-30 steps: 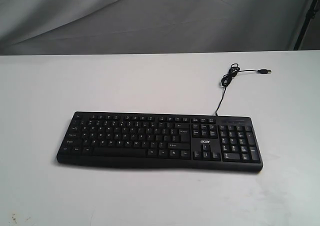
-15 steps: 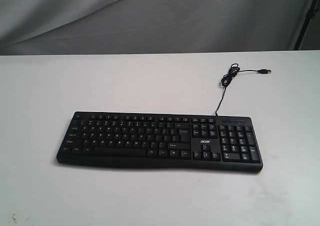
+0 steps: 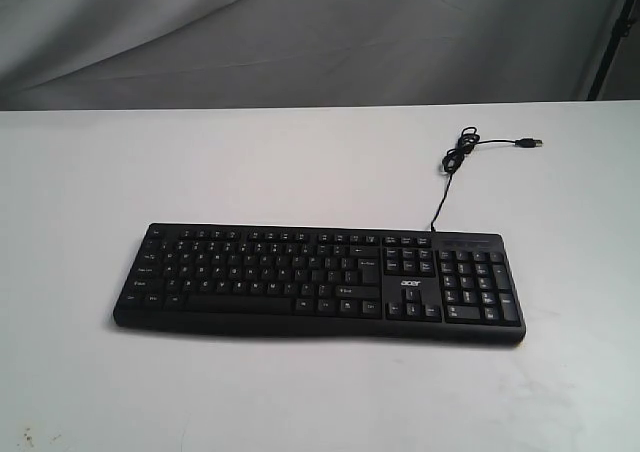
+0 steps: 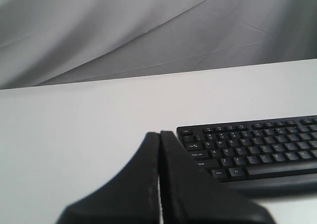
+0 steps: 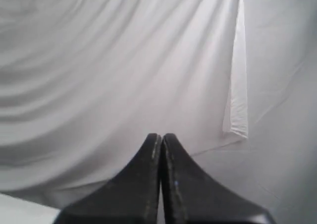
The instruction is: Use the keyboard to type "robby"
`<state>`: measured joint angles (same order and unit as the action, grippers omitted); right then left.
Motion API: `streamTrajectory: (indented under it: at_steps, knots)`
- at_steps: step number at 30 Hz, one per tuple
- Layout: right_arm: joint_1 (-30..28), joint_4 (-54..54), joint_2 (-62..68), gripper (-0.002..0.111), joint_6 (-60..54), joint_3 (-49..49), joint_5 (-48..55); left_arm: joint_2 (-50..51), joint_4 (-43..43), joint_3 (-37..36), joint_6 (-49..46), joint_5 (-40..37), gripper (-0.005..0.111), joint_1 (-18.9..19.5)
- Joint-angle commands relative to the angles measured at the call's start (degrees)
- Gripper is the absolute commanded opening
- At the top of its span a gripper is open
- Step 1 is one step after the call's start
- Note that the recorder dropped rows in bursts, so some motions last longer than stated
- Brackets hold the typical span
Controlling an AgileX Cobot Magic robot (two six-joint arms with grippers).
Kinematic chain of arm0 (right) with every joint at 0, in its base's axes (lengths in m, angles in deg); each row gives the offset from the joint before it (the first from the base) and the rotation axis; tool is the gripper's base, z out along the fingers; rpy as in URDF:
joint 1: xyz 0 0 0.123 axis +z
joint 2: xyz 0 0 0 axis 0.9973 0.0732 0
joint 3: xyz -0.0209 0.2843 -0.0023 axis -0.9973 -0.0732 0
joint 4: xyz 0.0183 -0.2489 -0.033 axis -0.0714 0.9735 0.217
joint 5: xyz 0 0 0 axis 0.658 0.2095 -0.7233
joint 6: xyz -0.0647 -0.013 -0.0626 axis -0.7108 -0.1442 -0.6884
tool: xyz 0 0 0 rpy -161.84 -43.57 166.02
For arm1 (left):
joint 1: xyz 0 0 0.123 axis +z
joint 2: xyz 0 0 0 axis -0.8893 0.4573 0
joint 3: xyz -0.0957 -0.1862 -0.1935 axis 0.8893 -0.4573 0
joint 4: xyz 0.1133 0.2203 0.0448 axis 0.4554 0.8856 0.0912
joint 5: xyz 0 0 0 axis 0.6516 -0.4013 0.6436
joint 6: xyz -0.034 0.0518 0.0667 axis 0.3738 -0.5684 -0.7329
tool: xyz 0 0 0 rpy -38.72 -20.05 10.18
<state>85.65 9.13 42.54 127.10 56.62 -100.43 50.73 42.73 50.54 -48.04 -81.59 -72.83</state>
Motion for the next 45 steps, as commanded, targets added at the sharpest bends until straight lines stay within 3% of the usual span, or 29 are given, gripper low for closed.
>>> streamTrajectory:
  at_steps: [1, 7, 15, 19, 23, 27, 31, 35, 40, 45]
  knots:
    - [-0.36, 8.34, 18.81, 0.0, 0.67, 12.52, 0.06, -0.2, 0.27, -0.25, 0.16, 0.33, 0.0, -0.32]
    - [-0.36, 22.59, 35.05, 0.0, 0.67, 28.09, 8.47, -0.2, 0.27, -0.25, 0.16, 0.33, 0.0, -0.32]
    - [2.03, 21.06, 44.08, 0.0, -1.77, 39.52, 37.69, -0.2, 0.27, -0.25, 0.16, 0.33, 0.0, -0.32]
    - [3.5, -3.04, 47.29, 0.0, -18.37, 42.57, 36.59, -0.2, 0.27, -0.25, 0.16, 0.33, 0.0, -0.32]
    - [7.26, -38.04, 52.0, 0.0, -57.33, 45.04, 38.45, -0.2, 0.27, -0.25, 0.16, 0.33, 0.0, -0.32]
    - [11.47, -74.75, 58.81, 0.0, -100.86, 52.22, 57.84, -0.2, 0.27, -0.25, 0.16, 0.33, 0.0, -0.32]
    - [11.6, -100.67, 65.12, 0.0, -118.63, 59.09, 77.68, -0.2, 0.27, -0.25, 0.16, 0.33, 0.0, -0.32]
    - [14.12, -105.11, 67.47, 0.0, -123.35, 60.28, 83.38, -0.2, 0.27, -0.25, 0.16, 0.33, 0.0, -0.32]
    - [26.07, -97.96, 69.18, 0.0, -123.48, 60.15, 81.2, -0.2, 0.27, -0.25, 0.16, 0.33, 0.0, -0.32]
    - [37.71, -92.94, 74.21, 0.0, -123.69, 60.15, 71.48, -0.2, 0.27, -0.25, 0.16, 0.33, 0.0, -0.32]
